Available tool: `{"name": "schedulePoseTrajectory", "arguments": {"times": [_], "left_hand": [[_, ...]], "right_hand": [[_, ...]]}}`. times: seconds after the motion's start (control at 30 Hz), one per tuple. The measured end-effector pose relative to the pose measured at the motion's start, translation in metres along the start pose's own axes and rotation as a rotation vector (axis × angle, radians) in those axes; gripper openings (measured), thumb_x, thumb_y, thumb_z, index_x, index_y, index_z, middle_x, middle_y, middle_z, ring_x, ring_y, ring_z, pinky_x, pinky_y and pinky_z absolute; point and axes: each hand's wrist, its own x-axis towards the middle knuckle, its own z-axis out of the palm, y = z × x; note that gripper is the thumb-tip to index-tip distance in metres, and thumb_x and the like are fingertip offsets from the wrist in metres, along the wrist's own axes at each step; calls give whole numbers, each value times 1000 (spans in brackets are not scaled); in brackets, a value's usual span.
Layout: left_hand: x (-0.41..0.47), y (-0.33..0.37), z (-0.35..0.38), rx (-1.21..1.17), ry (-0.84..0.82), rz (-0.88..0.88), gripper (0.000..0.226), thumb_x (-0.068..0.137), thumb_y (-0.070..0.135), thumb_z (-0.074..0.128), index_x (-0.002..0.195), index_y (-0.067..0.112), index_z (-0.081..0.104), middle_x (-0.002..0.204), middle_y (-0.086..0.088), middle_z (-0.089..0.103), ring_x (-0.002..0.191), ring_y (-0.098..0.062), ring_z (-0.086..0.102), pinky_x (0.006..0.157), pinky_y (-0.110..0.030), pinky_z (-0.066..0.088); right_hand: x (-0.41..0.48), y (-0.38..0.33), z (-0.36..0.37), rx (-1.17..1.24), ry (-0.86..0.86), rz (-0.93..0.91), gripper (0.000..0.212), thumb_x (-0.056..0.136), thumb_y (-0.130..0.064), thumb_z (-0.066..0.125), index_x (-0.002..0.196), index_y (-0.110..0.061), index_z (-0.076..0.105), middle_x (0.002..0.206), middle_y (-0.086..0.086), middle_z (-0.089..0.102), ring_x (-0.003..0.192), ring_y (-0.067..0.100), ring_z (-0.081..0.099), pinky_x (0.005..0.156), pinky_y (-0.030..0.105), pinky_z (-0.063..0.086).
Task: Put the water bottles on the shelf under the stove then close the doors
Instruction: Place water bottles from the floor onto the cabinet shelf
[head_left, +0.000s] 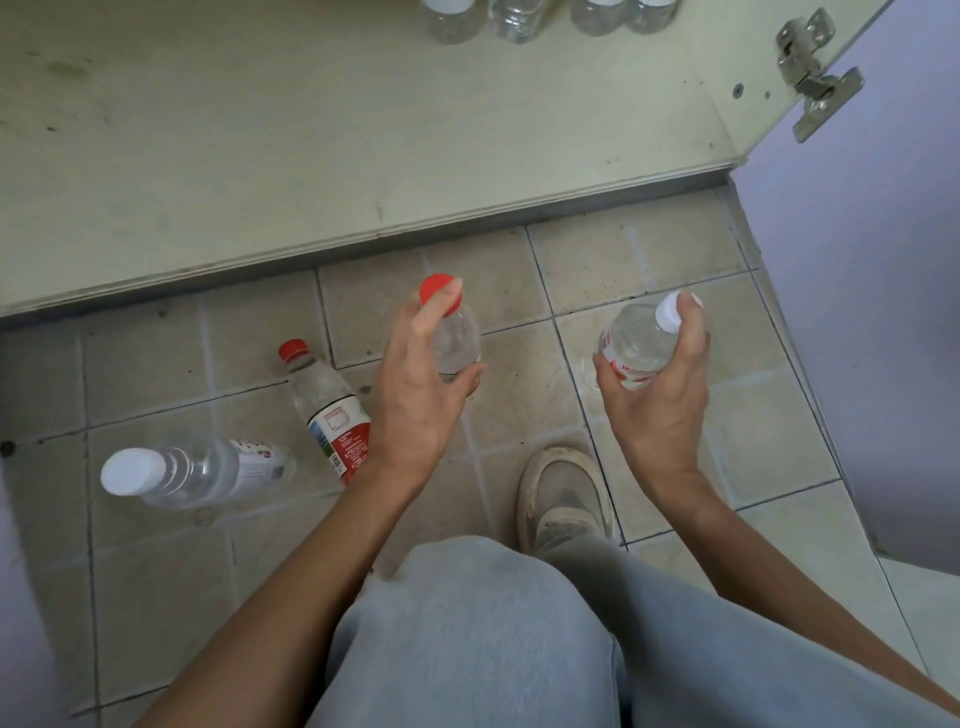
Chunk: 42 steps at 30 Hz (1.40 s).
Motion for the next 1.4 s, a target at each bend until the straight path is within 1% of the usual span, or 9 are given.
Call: {"name": "schedulePoseTrajectory", "arguments": {"times": [0.07, 0.17, 0.6, 0.77, 0.9, 1.03, 1.13, 1.33, 1.4], "left_hand": [[8, 0, -1, -1, -17, 9, 109, 77, -3, 96, 155, 42, 36, 145, 10, 47, 130, 22, 41, 112, -2, 30], [18, 0, -1, -8, -27, -9, 109, 76, -4, 96, 158, 36, 36, 151, 11, 49, 138, 19, 40, 118, -5, 27], [37, 2, 5, 79, -119, 34, 112, 73, -3, 98, 159, 40, 41, 149, 21, 49, 135, 23, 41, 113, -4, 31], [48, 7, 7, 99, -141, 17, 116, 75, 4, 99, 152, 65, 37, 142, 44, 45, 130, 23, 46, 106, -5, 39], [61, 28, 10, 59, -106, 49, 119, 73, 2, 100, 147, 72, 38, 145, 43, 50, 133, 11, 56, 110, -37, 57], [97, 67, 14, -2, -95, 127, 119, 72, 1, 100, 142, 76, 39, 146, 30, 57, 131, -10, 67, 105, -50, 60], [138, 102, 22, -50, -90, 247, 121, 71, 0, 100, 143, 74, 36, 146, 37, 52, 135, -14, 63, 103, -54, 61], [212, 137, 57, -122, -64, 360, 118, 64, -1, 102, 152, 50, 42, 144, 33, 52, 137, -6, 59, 107, -46, 59], [229, 137, 70, -110, -51, 394, 119, 64, -4, 101, 153, 48, 42, 146, 23, 55, 137, 2, 55, 113, -28, 52]], "right_hand": [[2, 0, 2, -7, 0, -1, 96, 88, -10, 89, 157, -23, 24, 144, 24, 49, 129, 30, 51, 105, 45, 55], [8, 0, 3, 18, -32, -29, 96, 87, -8, 88, 157, -24, 24, 144, 21, 49, 129, 33, 53, 99, 53, 55], [8, 9, 2, 110, -38, -65, 100, 83, -4, 91, 154, -30, 25, 146, 25, 54, 131, 36, 56, 104, 26, 44], [17, 14, -3, 144, -69, -51, 105, 78, -5, 95, 155, -34, 29, 145, 18, 58, 129, 31, 58, 106, 16, 40], [38, 9, -9, 198, -78, 50, 102, 76, -11, 97, 151, -47, 38, 142, 0, 66, 122, 18, 63, 97, 10, 43], [87, -9, -22, 289, -6, 163, 102, 75, -17, 97, 146, -63, 39, 137, -27, 63, 119, 18, 69, 99, 40, 58], [141, -21, -36, 308, 55, 72, 108, 71, -14, 99, 150, -57, 38, 141, -23, 63, 122, 16, 69, 103, 45, 58], [237, -31, -38, 238, 157, -94, 103, 74, -16, 94, 157, -41, 38, 134, -10, 67, 112, 16, 68, 95, 18, 49], [257, -29, -34, 219, 138, -90, 105, 75, -18, 93, 157, -46, 34, 126, -8, 69, 109, 17, 69, 93, 25, 52]]}}
